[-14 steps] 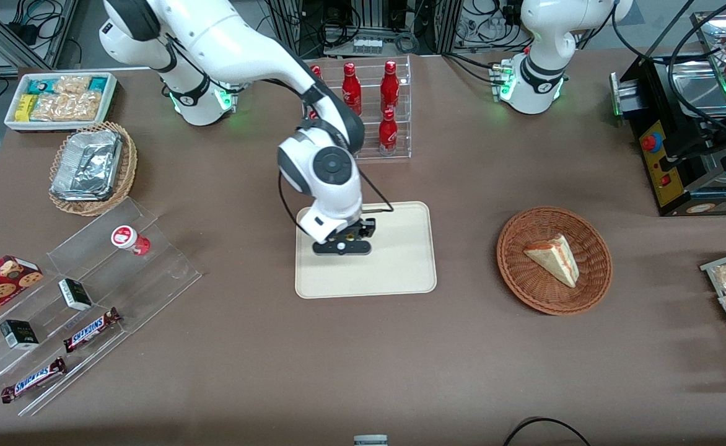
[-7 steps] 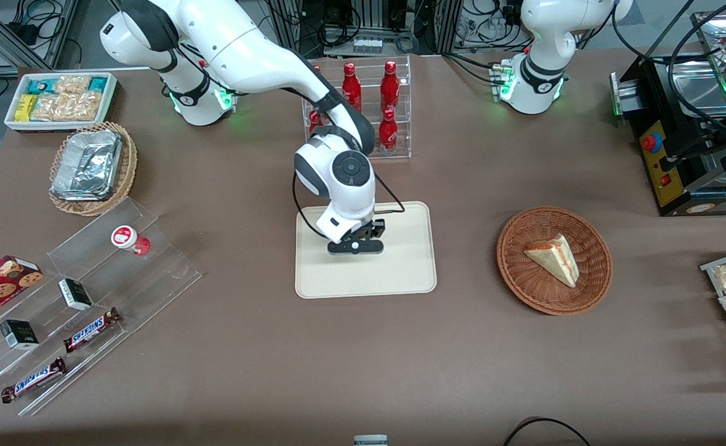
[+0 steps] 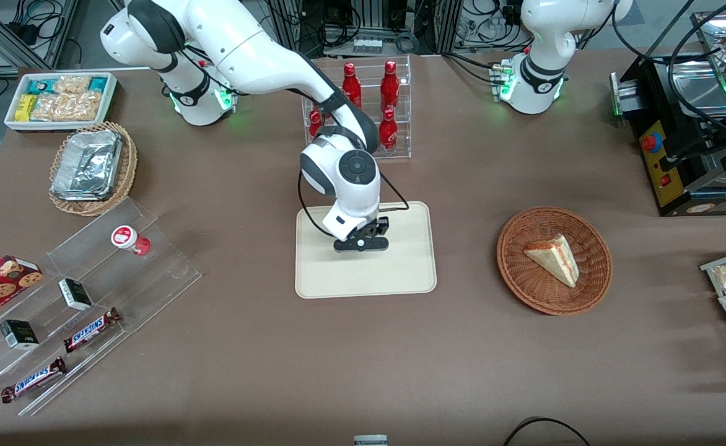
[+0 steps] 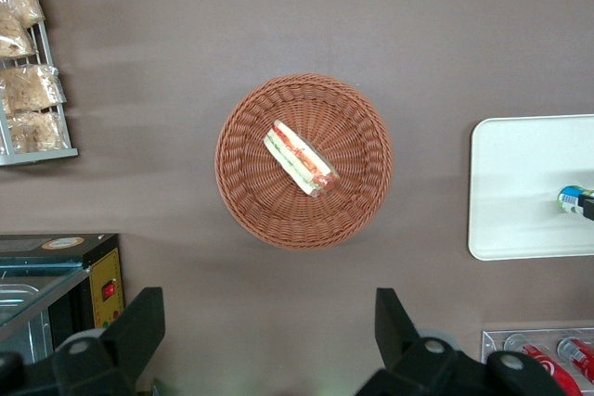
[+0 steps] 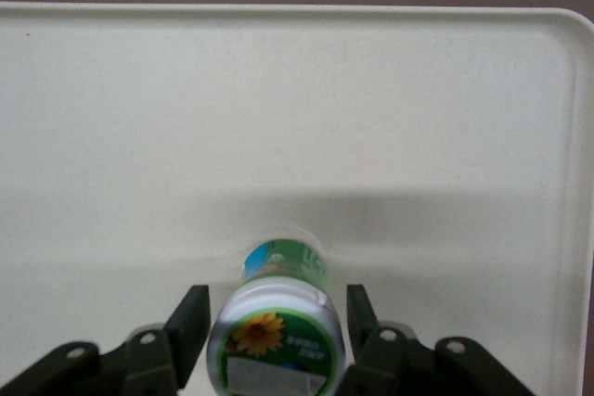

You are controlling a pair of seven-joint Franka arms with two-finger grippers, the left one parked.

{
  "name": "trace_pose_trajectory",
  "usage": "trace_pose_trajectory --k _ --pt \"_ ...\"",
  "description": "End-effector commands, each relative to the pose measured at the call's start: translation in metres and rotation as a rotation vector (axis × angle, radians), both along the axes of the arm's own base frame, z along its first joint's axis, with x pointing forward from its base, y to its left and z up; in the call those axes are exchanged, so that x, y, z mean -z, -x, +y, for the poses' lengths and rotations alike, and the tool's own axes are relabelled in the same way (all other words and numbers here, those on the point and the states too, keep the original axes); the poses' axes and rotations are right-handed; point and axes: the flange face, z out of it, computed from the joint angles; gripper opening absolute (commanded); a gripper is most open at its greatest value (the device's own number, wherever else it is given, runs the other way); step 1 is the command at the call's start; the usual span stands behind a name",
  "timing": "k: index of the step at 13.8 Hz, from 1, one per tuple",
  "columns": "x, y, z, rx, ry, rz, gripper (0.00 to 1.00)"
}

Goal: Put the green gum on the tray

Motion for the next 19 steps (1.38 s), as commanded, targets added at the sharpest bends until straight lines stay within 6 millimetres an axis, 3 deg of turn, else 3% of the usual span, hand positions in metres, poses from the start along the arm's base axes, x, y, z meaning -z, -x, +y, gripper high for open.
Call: trace_pose_trajectory --k 1,3,5,9,12,14,16,19 --pt "-0.009 -0.008 0.005 -0.004 -0.010 -0.026 1.00" --pt "-0.029 -0.017 -0.002 0.016 -0.029 -0.037 1.00" --pt "-0.065 -0.022 -0.017 0.038 -0.048 -0.049 1.00" --pt "-0.151 -0.029 -0.076 0.036 -0.009 0.008 1.00" --pt "-0.227 -0.021 -0.141 0.094 -0.035 0.048 1.00" --pt "-0.267 -0.010 -0.192 0.088 -0.050 0.068 1.00" --pt "-0.301 -0.010 -0.251 0.081 -0.039 0.110 1.00" --pt "-0.341 -0.004 -0.314 0.074 -0.046 0.131 1.00"
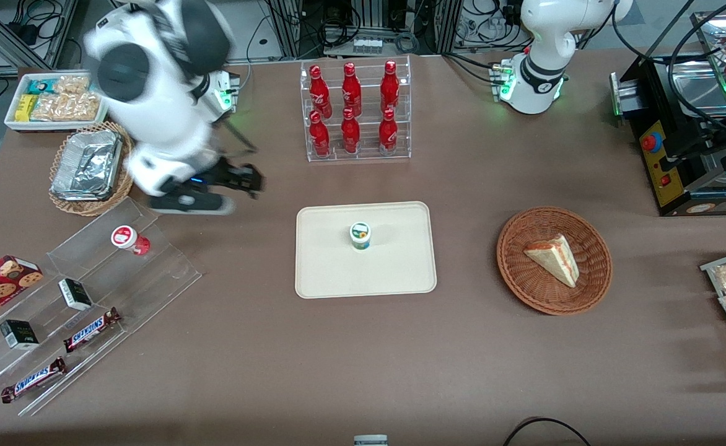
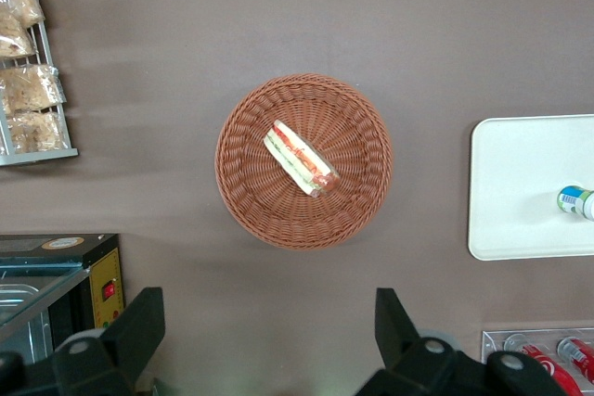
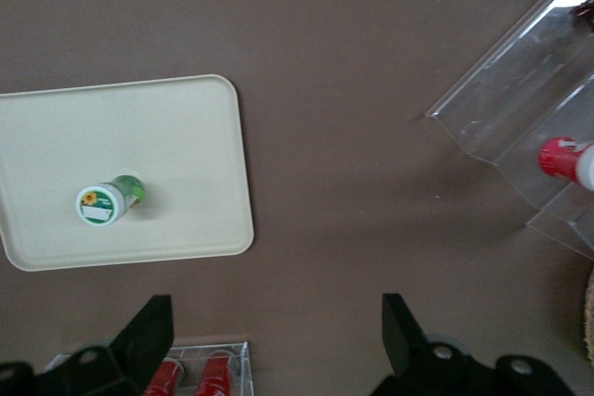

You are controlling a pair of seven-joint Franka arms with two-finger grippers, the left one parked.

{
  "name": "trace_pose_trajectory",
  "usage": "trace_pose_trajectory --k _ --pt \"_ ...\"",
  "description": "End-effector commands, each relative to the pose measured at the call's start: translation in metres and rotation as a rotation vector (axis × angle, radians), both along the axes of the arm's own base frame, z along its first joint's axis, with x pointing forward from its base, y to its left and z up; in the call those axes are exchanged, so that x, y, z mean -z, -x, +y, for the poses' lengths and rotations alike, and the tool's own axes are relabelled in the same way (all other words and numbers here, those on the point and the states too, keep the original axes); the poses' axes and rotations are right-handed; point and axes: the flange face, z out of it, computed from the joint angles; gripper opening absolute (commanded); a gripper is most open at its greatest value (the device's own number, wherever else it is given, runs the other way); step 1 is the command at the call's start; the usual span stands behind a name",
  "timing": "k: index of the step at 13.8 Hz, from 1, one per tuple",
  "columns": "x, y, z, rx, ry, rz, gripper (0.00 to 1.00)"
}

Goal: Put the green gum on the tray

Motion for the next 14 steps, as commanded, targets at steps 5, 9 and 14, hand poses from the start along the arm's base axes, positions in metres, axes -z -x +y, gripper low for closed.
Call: trace_pose_trajectory --k 5,9,14 --pt "-0.042 0.004 -0.097 -0.048 -0.035 0.016 1.00" --pt "-0.057 -0.007 -0.144 0.013 -0.032 -0.017 1.00" --pt "-0.059 -0.015 -0.199 0.035 -0.036 -0.031 1.00"
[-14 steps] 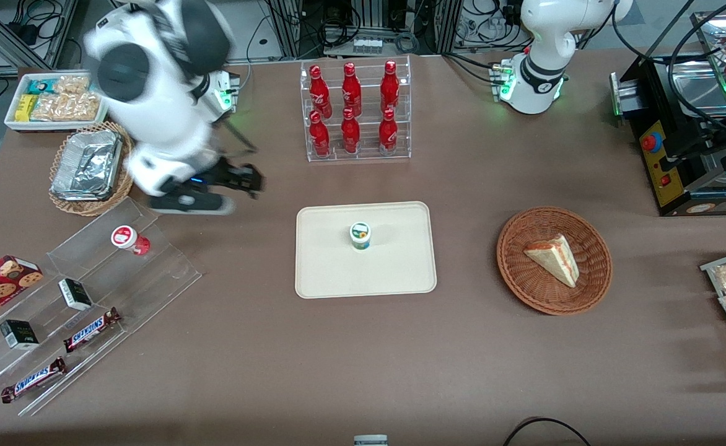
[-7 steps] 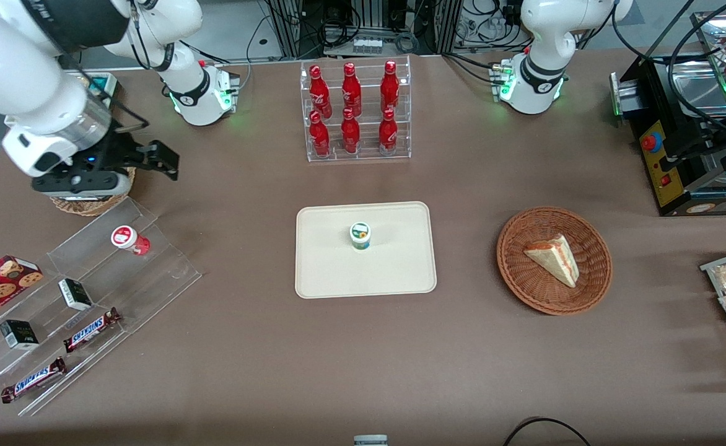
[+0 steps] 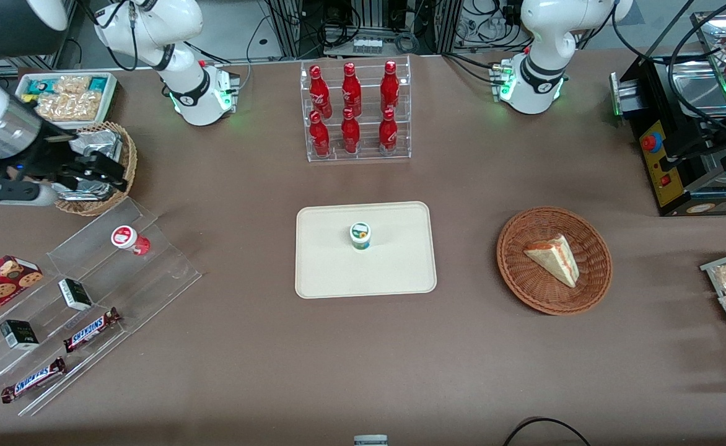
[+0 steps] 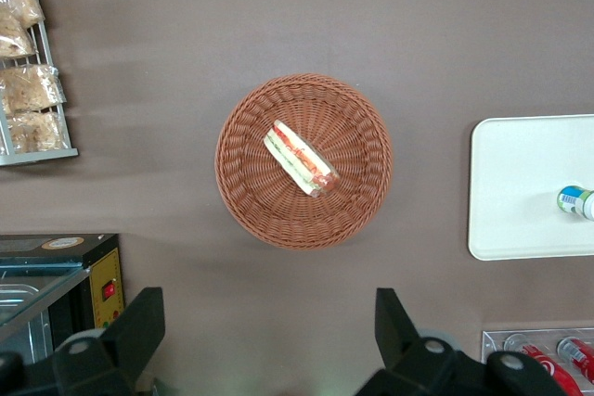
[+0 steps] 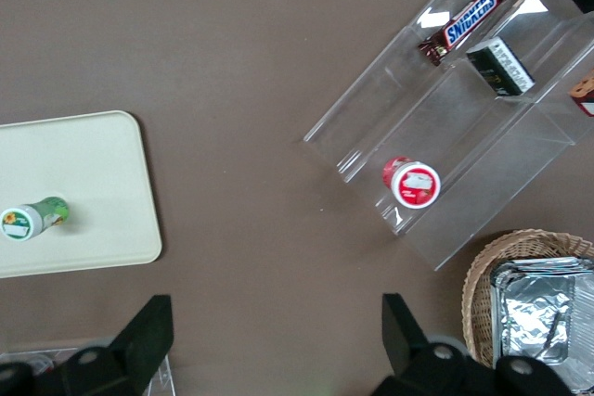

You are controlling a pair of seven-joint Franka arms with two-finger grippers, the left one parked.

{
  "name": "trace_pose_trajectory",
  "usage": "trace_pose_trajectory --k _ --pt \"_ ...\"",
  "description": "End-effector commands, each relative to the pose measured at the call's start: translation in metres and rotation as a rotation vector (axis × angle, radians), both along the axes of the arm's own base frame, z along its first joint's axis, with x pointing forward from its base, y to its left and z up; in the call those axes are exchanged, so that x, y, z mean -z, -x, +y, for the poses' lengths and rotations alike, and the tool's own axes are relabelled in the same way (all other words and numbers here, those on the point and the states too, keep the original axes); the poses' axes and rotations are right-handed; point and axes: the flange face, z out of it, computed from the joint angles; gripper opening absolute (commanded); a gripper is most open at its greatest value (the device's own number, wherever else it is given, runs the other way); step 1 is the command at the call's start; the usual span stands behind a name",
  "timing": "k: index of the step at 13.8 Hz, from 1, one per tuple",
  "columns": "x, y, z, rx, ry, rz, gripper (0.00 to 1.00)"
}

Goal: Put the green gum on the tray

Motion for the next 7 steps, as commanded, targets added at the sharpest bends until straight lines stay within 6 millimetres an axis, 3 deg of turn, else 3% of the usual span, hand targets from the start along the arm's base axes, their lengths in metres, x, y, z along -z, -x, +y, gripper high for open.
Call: trace_pose_trajectory --k 1,7 --pt "-0.003 -0.006 -0.037 -0.016 -0.012 0.001 1.00" --pt "0.003 -0.024 -0.070 -0.035 -0.007 0.000 1.00"
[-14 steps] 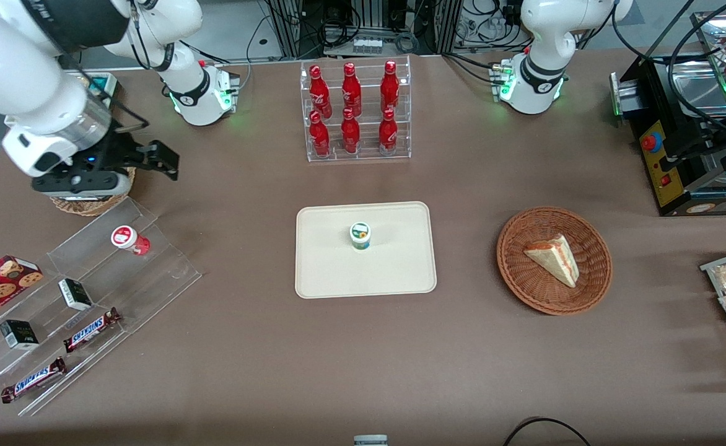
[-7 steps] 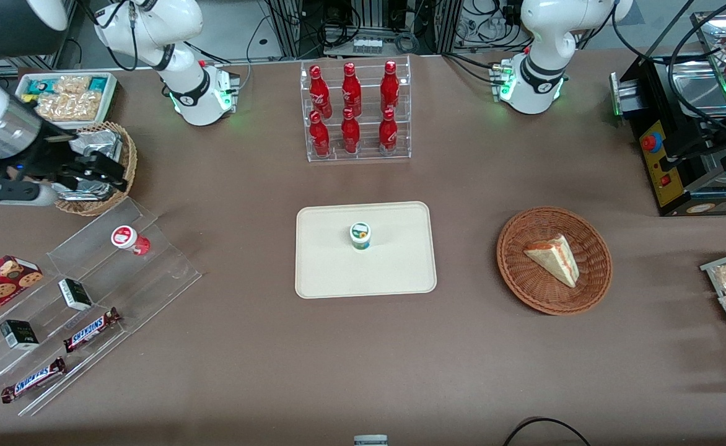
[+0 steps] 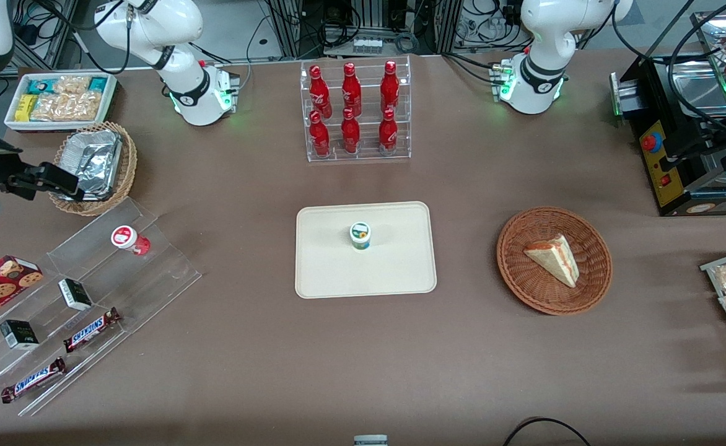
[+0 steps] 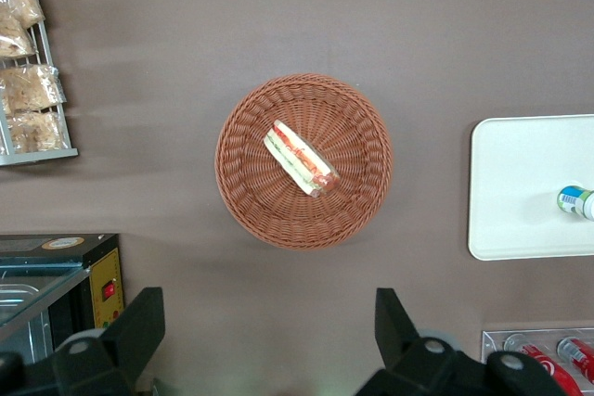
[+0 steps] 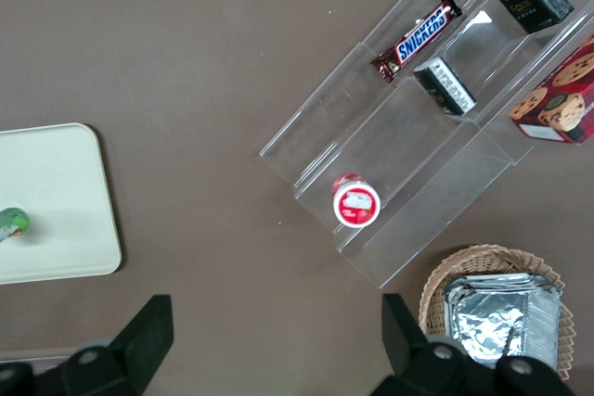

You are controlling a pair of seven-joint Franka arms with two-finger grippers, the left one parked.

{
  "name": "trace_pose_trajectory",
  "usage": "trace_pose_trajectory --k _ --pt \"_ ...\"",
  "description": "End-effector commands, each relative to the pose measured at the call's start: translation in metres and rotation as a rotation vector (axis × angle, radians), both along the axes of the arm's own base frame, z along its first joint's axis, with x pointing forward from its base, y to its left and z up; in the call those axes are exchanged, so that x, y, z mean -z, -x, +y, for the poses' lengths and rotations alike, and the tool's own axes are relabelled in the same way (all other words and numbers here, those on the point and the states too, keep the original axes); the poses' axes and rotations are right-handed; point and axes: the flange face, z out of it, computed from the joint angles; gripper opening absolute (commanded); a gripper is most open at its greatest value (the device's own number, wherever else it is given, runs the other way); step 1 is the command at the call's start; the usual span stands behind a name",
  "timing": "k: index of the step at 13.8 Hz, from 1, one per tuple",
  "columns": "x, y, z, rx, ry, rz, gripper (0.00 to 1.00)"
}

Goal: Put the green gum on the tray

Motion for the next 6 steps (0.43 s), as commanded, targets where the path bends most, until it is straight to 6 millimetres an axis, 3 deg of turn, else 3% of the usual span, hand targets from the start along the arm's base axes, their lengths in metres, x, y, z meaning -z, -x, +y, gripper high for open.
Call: trace_pose_trajectory --k 1,6 --pt "-0.0012 -0.0096 -0.0066 -0.026 -0.010 0.003 1.00" --pt "-0.0018 -0.0119 -0.0082 -0.028 -0.004 0.002 1.00"
